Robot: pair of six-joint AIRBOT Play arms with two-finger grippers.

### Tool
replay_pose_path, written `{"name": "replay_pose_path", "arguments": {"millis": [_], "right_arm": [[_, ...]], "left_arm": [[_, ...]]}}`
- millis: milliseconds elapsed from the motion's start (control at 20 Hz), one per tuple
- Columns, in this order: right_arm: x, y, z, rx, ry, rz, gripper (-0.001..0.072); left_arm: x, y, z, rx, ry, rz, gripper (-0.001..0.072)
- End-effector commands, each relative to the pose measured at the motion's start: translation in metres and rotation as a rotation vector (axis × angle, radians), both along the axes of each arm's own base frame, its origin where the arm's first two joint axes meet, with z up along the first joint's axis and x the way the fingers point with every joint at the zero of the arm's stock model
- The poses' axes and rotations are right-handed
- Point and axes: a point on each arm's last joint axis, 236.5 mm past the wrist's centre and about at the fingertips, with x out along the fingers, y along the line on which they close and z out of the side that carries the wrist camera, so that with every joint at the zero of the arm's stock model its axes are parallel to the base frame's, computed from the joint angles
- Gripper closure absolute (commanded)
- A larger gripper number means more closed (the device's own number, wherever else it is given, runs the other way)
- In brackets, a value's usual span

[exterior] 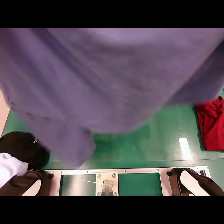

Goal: Fold the shirts.

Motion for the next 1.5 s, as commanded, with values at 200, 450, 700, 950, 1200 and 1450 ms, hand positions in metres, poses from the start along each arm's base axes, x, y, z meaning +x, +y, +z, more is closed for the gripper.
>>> {"name": "replay_pose_path", "arguments": {"millis": [200,450,700,950,1200,1450], "right_arm": [[0.158,0.01,-0.233,0.048,0.573,0.199,0.0698],[0.22,0.051,-0.429,0.111,0.901,0.261,0.0698],[0.251,0.043,-0.491,0.149,0.948,0.185,0.0628],[0.218,-0.037,-0.474,0.226,1.051,0.184,0.0695],[0.133,-0.116,-0.482,0.293,1.178,0.087,0.0698],[0.04,-0.142,-0.516,0.351,1.21,-0.129,0.0698]], "left_arm": [[0.112,0.006,-0.228,-0.018,0.421,0.114,0.0686],[0.159,0.011,-0.415,-0.072,0.669,0.214,0.0686],[0.224,0.012,-0.454,-0.09,0.677,0.266,0.0684],[0.23,0.038,-0.423,-0.054,0.764,0.242,0.0166],[0.179,0.122,-0.42,-0.031,1.013,0.259,0.0366],[0.108,0.112,-0.503,-0.212,1.253,0.116,0.0364]]}}
